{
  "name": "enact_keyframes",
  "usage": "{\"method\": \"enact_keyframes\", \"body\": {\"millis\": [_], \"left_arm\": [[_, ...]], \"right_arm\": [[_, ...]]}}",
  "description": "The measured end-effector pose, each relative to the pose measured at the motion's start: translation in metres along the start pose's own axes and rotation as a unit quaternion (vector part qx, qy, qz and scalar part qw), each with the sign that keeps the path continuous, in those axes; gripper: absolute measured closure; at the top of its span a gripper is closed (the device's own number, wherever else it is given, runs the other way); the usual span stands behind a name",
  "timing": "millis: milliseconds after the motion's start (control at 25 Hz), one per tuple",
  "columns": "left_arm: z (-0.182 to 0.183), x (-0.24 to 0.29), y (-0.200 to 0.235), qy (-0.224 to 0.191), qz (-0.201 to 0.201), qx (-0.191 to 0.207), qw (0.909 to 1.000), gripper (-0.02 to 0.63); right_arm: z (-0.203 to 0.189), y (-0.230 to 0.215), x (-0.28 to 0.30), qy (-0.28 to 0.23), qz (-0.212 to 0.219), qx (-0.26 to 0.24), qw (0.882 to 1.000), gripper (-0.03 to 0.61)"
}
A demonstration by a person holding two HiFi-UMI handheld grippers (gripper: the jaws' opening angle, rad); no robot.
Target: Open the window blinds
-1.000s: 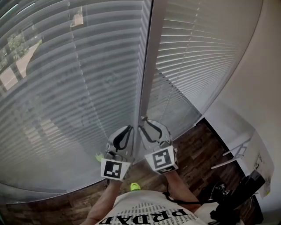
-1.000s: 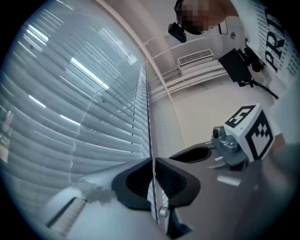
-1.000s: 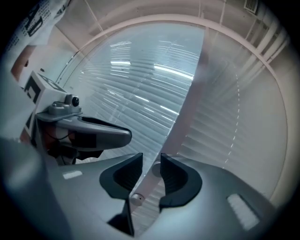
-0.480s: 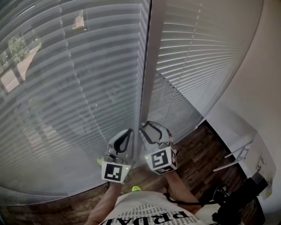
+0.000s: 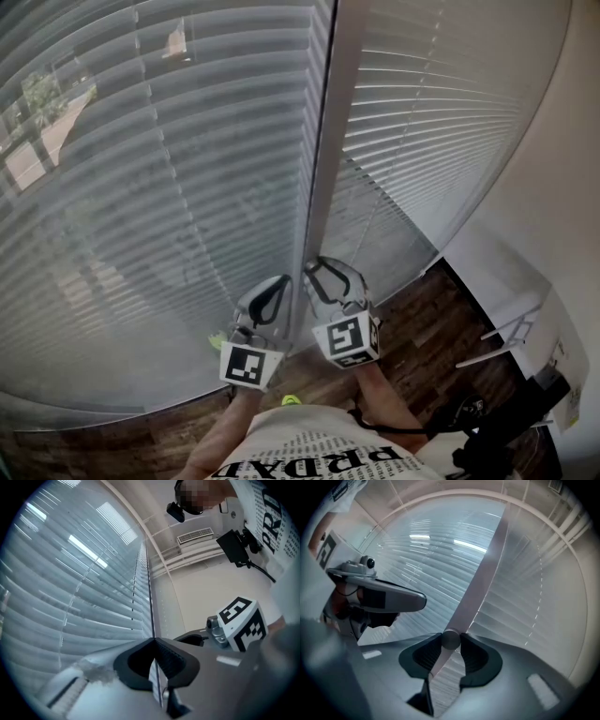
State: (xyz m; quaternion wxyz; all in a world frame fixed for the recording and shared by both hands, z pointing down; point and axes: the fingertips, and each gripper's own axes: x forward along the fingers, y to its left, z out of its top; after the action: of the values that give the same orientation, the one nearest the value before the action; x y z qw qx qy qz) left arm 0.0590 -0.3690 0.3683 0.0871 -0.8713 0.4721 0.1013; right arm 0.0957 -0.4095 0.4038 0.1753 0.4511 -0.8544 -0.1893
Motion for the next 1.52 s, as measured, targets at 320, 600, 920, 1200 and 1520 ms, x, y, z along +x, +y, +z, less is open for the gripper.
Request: {"method": "enact_keyframes", "body": {"millis": [320,600,920,1200,1520], "left_arm": [[-0.0030,0.0007,-0.0007,0.002,-0.007,-0.011,0.9999,0.607],[-0.0042,-0.0009,-0.0001,0.005,-0.014,-0.019,0.9997,0.607],[-0.0039,-0.0023,0.0006,0.007,-0.016,-0.023,0.9996,0.607],[-0.0032,-0.0026,0.0023,0.005,-0.015,-0.027,0.9995,0.607],[-0.0029,-0.0022,0.0030,0.006,-0.011,-0.026,0.9996,0.607]], "right_arm": [[-0.0008,-0.0026,-0.0006,-0.009,-0.004,0.049,0.999,0.448],[-0.0017,-0.0043,-0.0011,-0.026,-0.003,0.134,0.991,0.448],[-0.0044,-0.0076,-0.0021,-0.056,0.001,0.256,0.965,0.448],[-0.0060,-0.0097,-0.0021,-0.077,0.002,0.338,0.938,0.448],[-0.0059,-0.0099,-0.0016,-0.077,0.007,0.335,0.939,0.448]]}}
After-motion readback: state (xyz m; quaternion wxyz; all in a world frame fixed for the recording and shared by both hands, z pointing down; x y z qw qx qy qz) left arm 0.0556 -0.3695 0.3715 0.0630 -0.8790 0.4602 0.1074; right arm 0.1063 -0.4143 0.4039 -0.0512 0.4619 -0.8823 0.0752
